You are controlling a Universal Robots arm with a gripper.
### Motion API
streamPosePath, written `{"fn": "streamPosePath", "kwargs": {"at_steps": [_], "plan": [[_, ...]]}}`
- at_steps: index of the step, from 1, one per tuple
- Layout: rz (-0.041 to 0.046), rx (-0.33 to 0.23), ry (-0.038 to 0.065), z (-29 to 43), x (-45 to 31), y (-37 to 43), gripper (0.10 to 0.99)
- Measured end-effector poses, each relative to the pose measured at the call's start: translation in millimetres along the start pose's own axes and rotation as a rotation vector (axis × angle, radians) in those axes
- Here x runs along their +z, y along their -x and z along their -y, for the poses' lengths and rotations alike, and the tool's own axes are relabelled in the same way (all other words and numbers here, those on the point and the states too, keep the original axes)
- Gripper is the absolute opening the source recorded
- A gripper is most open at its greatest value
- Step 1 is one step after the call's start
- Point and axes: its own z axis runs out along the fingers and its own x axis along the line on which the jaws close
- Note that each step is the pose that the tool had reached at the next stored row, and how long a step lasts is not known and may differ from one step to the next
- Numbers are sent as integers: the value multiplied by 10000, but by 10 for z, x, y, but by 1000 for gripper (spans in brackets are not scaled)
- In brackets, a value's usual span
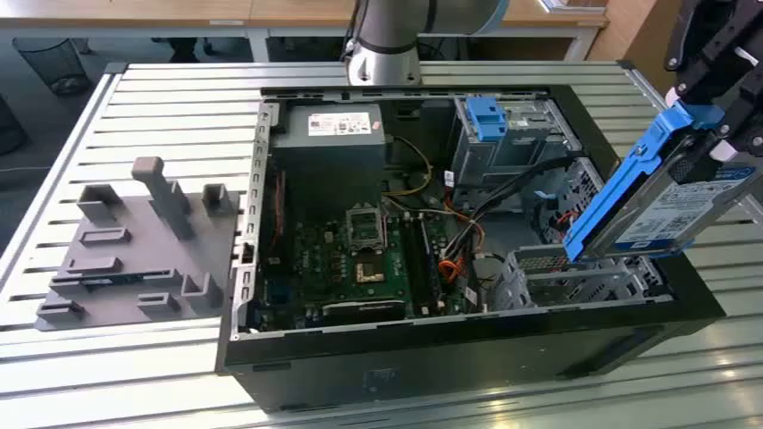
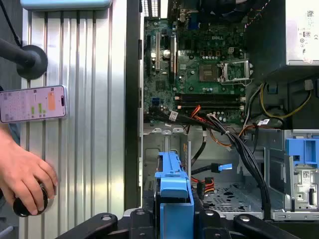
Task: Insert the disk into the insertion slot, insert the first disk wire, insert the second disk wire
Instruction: 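Insert the disk into the insertion slot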
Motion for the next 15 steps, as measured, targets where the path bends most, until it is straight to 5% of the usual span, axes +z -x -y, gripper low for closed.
{"fn": "streamPosePath", "kwargs": {"at_steps": [15], "plan": [[1,1,0,-113,40,7,365]]}}
